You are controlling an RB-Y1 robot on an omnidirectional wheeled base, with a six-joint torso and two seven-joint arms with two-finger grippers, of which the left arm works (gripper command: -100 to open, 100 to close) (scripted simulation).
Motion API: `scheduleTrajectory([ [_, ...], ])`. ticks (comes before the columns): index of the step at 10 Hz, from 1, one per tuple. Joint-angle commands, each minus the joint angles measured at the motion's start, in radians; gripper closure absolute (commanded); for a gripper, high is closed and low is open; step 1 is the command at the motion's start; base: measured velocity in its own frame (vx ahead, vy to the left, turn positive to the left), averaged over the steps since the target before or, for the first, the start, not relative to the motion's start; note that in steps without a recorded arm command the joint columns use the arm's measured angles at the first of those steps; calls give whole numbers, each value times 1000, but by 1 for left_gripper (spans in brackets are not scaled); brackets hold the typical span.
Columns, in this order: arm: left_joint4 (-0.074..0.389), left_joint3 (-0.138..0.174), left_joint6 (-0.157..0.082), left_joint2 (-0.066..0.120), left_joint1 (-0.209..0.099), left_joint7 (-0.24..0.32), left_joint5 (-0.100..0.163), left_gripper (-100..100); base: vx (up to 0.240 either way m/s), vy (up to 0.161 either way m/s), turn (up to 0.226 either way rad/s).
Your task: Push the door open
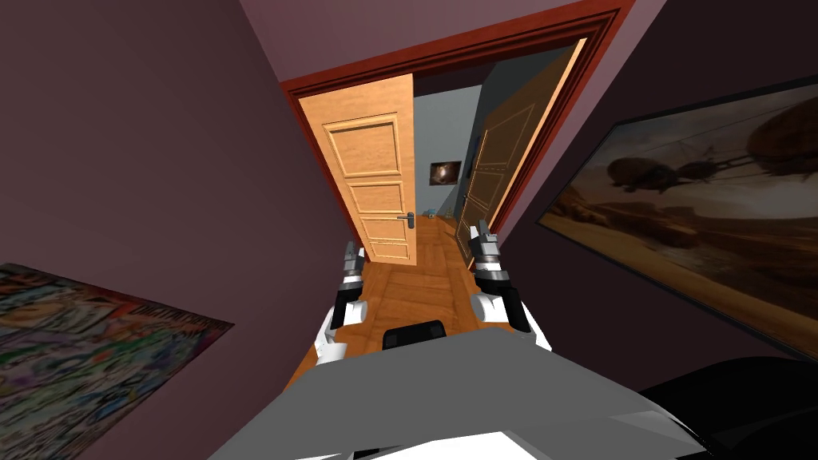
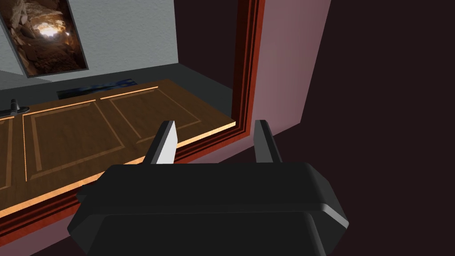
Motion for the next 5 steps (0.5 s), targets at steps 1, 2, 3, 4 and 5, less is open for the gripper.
scheduleTrajectory([
  [1, 50, -2, 8, -2, -38, -1, -1, -100, 103, -34, -9],
  [2, 87, -3, 10, -2, -58, -1, -2, -100, 118, -35, -10],
  [3, 120, -5, 13, -2, -79, -1, -2, -100, 107, -22, -9],
  [4, 152, -6, 15, -3, -99, -1, -2, -100, 89, -23, -12],
  [5, 183, -8, 17, -3, -120, 0, -3, -100, 96, -35, -14],
])
